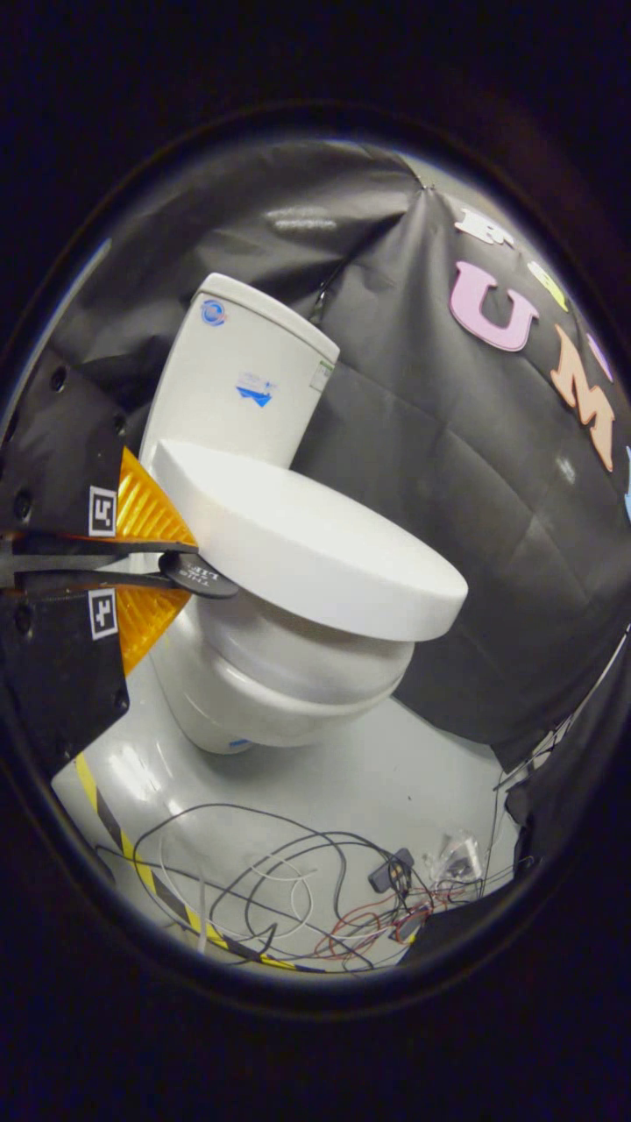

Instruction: Open the toilet lid.

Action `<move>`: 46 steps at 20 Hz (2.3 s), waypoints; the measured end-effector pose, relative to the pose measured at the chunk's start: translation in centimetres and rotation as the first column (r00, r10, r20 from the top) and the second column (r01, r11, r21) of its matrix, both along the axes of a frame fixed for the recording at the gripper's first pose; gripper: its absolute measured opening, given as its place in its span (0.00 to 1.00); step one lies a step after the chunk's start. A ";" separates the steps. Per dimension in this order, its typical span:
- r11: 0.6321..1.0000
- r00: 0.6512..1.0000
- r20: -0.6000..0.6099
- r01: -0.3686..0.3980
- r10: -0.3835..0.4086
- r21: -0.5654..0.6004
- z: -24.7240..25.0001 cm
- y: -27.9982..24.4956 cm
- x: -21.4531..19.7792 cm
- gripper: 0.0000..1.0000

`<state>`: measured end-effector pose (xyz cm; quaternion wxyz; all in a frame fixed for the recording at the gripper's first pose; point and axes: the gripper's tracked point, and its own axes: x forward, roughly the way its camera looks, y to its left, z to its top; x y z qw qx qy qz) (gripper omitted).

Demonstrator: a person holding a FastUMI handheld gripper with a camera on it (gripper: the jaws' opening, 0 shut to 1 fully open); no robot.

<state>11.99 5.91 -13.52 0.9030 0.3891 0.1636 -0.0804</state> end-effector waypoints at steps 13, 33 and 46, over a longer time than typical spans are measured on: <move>0.995 1.000 0.010 -0.007 0.008 -0.103 6.9 3.2 0.4 0.05; 0.946 0.996 -0.075 0.027 -0.054 -0.323 13.4 8.4 2.0 0.05; 0.910 0.987 -0.089 0.089 -0.136 -0.405 17.1 12.9 4.0 0.04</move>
